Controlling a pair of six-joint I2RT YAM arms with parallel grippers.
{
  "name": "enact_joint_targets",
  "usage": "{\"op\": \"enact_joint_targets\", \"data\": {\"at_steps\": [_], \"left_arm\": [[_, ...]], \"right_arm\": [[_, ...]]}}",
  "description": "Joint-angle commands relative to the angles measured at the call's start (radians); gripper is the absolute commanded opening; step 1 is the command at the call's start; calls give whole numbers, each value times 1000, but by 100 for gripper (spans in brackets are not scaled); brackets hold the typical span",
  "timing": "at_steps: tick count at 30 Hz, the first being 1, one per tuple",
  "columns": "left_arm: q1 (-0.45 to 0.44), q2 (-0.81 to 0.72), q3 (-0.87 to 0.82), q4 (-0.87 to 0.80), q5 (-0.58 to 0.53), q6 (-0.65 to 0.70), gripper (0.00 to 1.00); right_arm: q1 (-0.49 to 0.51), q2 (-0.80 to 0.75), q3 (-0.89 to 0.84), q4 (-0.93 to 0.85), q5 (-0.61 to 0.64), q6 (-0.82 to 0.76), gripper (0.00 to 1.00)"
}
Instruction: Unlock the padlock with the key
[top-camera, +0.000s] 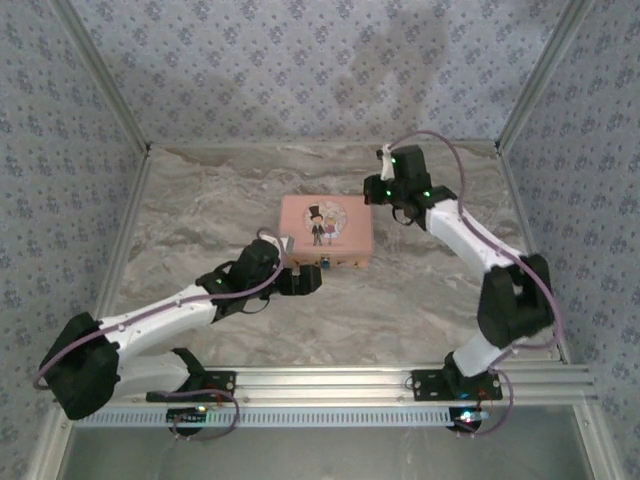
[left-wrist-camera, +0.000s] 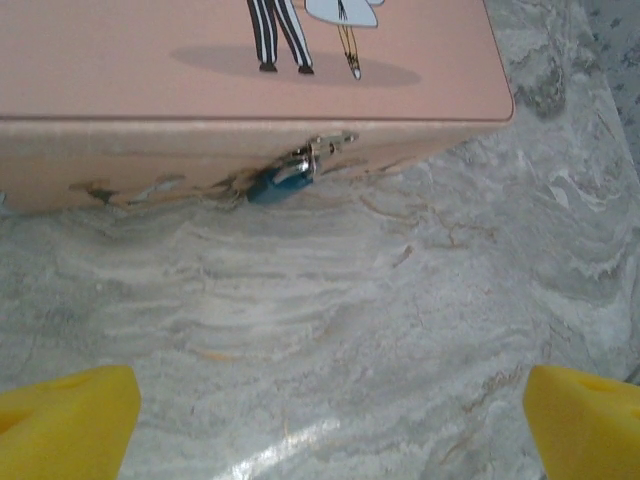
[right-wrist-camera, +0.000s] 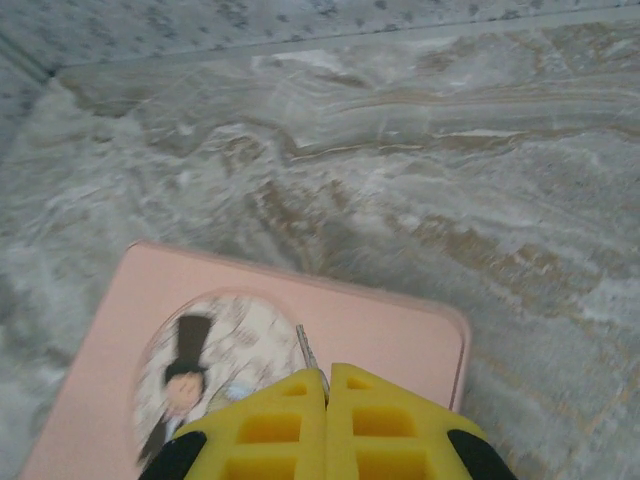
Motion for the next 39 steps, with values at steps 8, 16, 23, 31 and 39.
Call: {"op": "enact_joint_targets", "data": {"at_steps": [8, 16, 23, 31, 39], "left_arm": [[46, 202, 39, 221, -9, 50, 98], [91, 248, 80, 232, -1, 85, 98], [101, 260, 67, 275, 20, 114, 98], [103, 276, 19, 351, 44, 125, 98], [23, 314, -104, 597, -52, 155, 98]], "right_arm": [[-11, 342, 313, -149, 109, -48, 0], [-5, 377, 312, -162, 104, -58, 0], [12, 346, 245, -157, 102, -62, 0], [27, 310, 177, -145, 107, -65, 0], [38, 297, 162, -132, 116, -70, 0]]}}
